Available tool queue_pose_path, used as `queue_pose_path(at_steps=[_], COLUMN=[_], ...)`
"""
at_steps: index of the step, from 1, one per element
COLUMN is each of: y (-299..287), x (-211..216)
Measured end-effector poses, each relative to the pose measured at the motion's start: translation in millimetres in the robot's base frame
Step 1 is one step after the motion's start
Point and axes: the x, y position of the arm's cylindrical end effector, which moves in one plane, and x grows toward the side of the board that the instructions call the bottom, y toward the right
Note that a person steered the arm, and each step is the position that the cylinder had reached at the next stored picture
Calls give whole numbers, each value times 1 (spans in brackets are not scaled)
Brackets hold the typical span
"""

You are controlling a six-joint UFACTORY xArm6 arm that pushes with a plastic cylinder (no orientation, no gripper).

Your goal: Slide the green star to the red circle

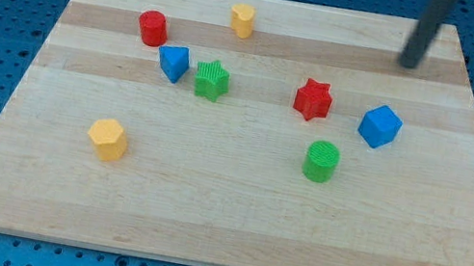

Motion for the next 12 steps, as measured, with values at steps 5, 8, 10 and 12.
queue_pose_path(at_steps=[5, 8, 10, 12], y=[-169, -220, -223, -248], x=[85, 87, 117, 130])
